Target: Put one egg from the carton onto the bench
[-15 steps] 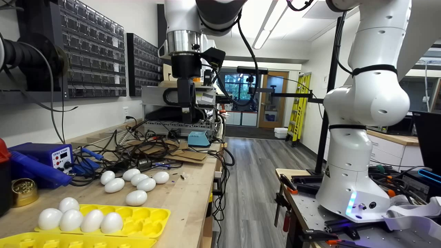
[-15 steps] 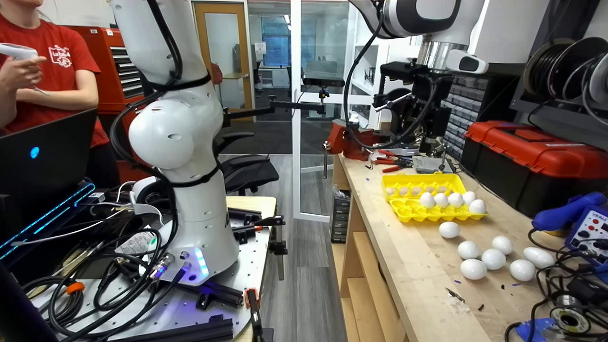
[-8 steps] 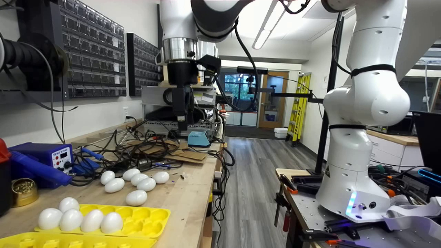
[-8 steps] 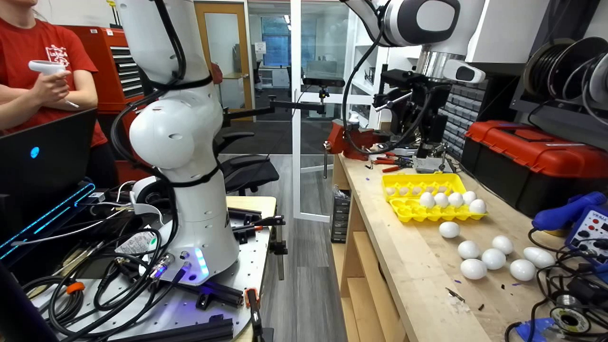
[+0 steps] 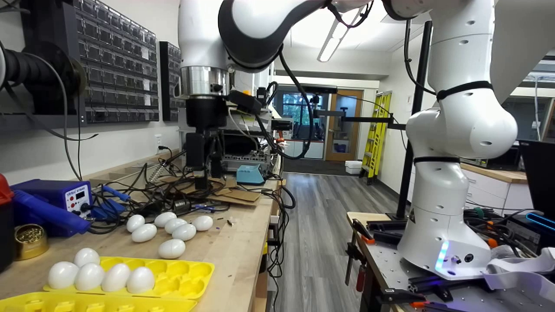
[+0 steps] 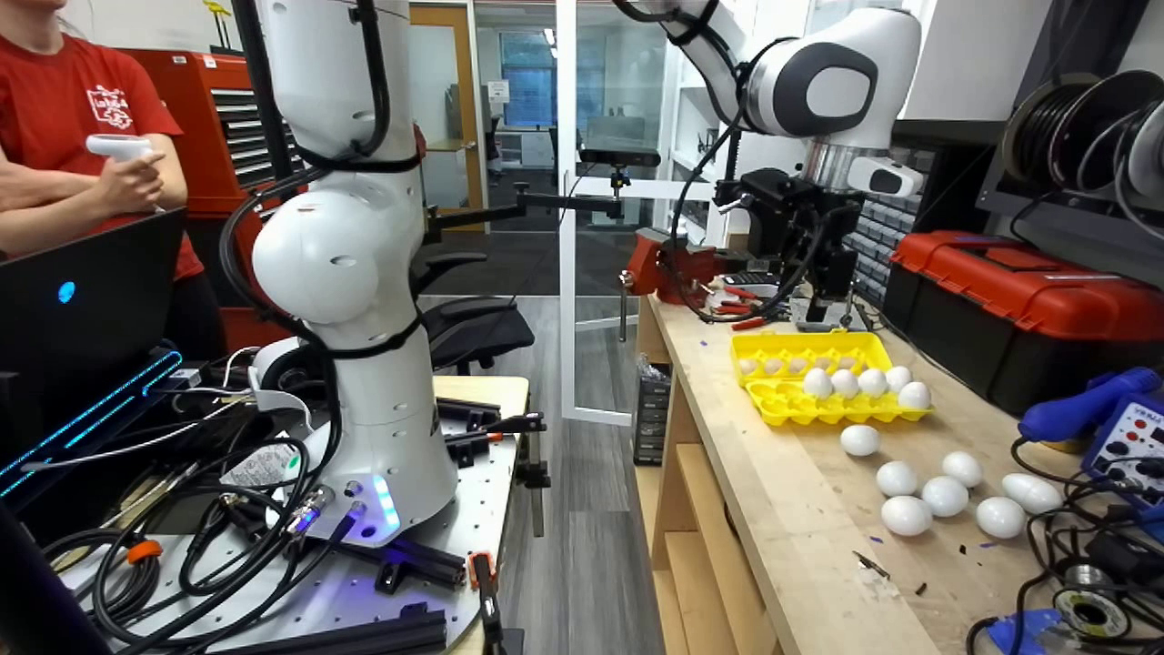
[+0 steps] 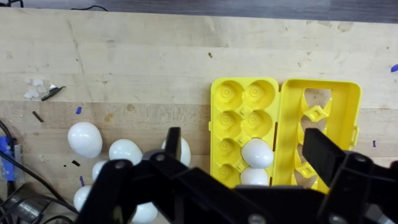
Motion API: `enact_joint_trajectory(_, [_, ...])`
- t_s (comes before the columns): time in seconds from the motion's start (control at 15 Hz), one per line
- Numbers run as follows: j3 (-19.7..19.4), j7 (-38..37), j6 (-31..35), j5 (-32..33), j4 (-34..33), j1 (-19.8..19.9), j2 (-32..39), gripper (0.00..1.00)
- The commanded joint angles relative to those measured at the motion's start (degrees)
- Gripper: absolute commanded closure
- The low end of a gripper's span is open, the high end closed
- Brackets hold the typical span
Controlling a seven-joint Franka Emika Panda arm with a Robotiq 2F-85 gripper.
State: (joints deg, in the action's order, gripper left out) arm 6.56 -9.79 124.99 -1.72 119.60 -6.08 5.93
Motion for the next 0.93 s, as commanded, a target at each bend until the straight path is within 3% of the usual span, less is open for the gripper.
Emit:
enact_joint_trajectory(0.0, [0.0, -1.1, 2.3, -0.7, -4.4, -0.7, 5.1, 0.00])
enact_joint_trajectory(0.87, [-0.2, -0.8, 0.9, -0.6, -19.3, -3.1, 19.3, 0.00])
